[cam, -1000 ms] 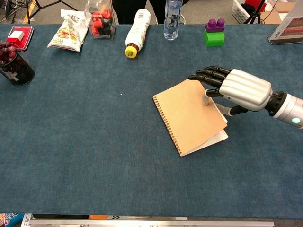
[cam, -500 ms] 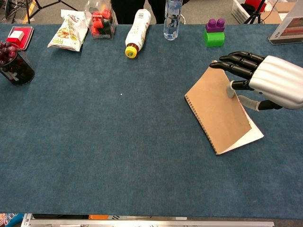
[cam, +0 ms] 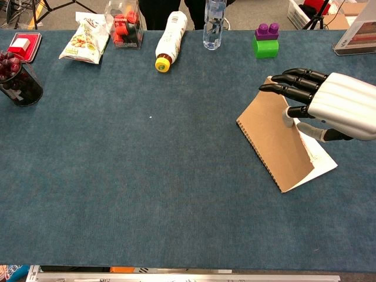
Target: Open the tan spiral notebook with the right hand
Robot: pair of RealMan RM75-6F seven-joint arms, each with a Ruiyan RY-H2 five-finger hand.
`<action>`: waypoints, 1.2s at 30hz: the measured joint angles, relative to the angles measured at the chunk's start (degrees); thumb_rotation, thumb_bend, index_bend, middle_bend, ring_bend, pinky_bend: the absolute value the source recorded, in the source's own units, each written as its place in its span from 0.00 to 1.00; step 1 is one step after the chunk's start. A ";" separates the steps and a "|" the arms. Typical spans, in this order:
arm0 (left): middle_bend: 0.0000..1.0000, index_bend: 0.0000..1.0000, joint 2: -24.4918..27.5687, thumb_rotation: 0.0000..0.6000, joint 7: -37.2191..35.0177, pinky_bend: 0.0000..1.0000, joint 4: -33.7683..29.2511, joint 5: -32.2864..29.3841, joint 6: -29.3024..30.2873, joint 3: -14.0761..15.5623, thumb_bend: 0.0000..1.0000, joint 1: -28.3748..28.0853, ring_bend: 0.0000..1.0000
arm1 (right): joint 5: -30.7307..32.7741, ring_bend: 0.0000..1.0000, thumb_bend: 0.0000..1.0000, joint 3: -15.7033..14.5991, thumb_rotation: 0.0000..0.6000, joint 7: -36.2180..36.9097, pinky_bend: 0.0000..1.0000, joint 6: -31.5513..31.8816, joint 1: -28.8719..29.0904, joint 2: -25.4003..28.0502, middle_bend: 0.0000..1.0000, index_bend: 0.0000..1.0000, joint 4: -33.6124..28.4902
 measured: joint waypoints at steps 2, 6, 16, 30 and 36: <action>0.12 0.38 0.06 1.00 -0.01 0.36 -0.05 -0.03 -0.04 0.05 0.07 0.01 0.15 | -0.30 0.00 0.45 0.21 1.00 0.76 0.10 -0.17 -0.01 -0.76 0.08 0.52 0.91; 0.12 0.38 0.07 1.00 0.00 0.37 -0.08 -0.07 -0.10 0.13 0.07 0.02 0.15 | -0.87 0.00 0.45 0.78 1.00 1.94 0.10 0.05 -0.20 -1.89 0.08 0.52 2.39; 0.12 0.38 0.09 1.00 -0.06 0.38 -0.12 -0.42 -0.25 0.18 0.07 0.04 0.15 | -2.12 0.00 0.45 1.68 1.00 4.07 0.10 0.66 -0.06 -3.86 0.08 0.50 3.94; 0.12 0.39 0.27 1.00 -0.39 0.38 -0.12 -0.88 -0.39 0.35 0.07 0.27 0.15 | -2.47 0.00 0.33 3.57 1.00 8.17 0.10 2.03 0.55 -9.48 0.08 0.27 8.22; 0.12 0.39 0.23 1.00 -0.46 0.38 -0.06 -1.02 -0.45 0.34 0.07 0.27 0.15 | -2.12 0.00 0.31 4.47 1.00 10.49 0.10 3.15 0.72 -12.49 0.08 0.27 10.84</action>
